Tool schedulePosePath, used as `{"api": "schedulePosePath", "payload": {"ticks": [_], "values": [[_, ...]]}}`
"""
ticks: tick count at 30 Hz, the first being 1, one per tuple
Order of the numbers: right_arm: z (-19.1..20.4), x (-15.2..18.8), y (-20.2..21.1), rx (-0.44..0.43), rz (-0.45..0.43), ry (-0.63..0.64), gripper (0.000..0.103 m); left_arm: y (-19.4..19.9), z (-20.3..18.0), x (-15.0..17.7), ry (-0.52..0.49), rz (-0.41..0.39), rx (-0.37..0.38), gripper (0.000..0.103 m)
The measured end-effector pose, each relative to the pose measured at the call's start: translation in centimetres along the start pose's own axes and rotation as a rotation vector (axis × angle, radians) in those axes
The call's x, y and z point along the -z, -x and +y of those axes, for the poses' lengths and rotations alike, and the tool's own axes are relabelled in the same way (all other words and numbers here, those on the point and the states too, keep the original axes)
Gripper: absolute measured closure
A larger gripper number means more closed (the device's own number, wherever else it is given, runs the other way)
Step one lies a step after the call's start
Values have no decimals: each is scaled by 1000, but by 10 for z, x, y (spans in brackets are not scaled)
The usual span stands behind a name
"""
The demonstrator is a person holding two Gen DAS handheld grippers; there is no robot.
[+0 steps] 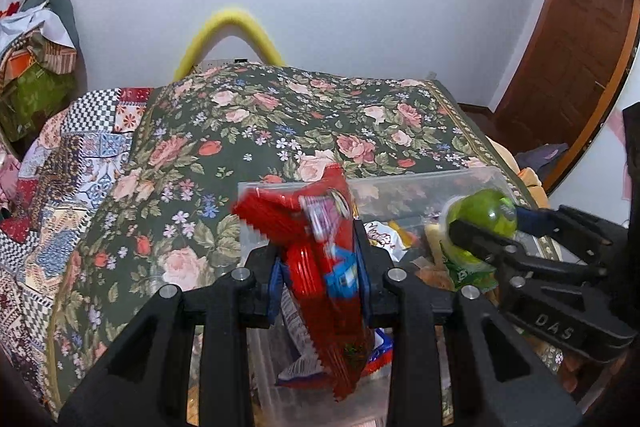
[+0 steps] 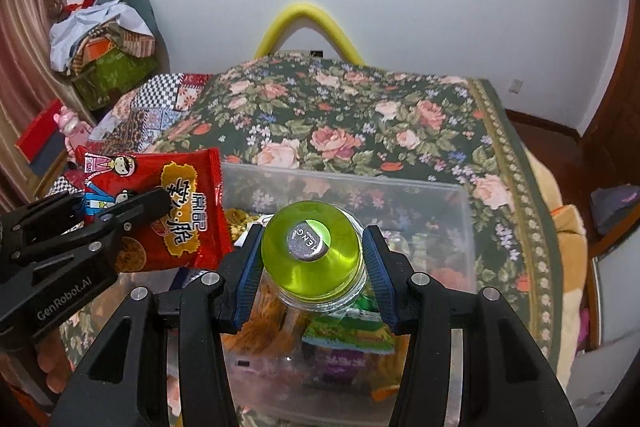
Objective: Organize snacks
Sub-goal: 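Carry the red bag into the box with left tool while right drops jelly cup in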
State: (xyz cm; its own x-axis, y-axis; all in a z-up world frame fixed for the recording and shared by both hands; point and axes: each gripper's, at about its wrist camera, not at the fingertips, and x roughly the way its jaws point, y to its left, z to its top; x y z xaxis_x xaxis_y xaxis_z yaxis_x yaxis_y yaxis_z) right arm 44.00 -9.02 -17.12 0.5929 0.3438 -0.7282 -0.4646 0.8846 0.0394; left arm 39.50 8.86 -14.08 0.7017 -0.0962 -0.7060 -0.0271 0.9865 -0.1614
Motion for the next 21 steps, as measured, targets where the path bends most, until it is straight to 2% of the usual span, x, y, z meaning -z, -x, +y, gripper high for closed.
{"api": "schedulePosePath", "payload": {"ticks": [5,11,17,19,21], "values": [[2,1,-14,11,25,5,57,-4,-5,0,-35,-12,-20,69],[0,2,-21,32,47,6,56,-11,-1,5,-33,18,-43,55],[4,0,-1,34,7,31,55,-3,-3,13,-61,26,-49,50],[4,-1,7,18,-8,28,48,5,-7,15,-83,17,-65,46],[5,1,20,14,-28,24,46,14,-9,16,-93,7,-74,43]]}}
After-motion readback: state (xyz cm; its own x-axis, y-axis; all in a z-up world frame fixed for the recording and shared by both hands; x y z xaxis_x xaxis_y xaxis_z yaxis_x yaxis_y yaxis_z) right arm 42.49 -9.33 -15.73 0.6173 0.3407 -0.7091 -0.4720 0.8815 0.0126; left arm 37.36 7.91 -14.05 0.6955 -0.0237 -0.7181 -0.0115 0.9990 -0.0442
